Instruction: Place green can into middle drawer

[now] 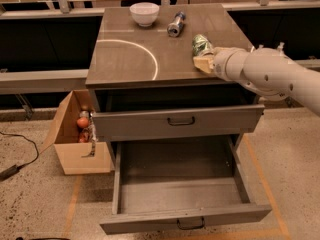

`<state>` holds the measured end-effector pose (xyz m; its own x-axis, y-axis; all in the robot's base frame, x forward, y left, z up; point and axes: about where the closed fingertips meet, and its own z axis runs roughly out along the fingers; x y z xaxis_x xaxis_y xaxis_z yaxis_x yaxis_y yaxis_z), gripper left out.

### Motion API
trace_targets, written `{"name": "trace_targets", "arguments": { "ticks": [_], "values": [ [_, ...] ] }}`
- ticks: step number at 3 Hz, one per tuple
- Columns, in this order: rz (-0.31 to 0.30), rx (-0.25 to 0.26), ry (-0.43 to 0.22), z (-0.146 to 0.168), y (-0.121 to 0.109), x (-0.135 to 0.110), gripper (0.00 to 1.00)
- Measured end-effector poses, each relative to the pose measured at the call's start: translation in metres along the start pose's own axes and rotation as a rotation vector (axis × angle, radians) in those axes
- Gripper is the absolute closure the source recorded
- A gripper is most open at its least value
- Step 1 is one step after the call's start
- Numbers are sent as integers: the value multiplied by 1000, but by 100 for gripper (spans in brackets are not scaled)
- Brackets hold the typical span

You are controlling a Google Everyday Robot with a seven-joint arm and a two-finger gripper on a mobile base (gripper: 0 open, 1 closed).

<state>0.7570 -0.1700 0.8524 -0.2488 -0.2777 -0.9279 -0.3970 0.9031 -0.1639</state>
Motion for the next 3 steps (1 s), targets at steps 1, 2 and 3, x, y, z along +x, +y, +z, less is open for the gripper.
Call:
{"name": "trace_targets", "arguments": {
  "ticks": [1,2,3],
  "values": [
    [1,-67,7,8,-3,20,100],
    [1,-67,7,6,-4,14,100],
    [1,-67,7,6,-4,14,100]
  ]
}}
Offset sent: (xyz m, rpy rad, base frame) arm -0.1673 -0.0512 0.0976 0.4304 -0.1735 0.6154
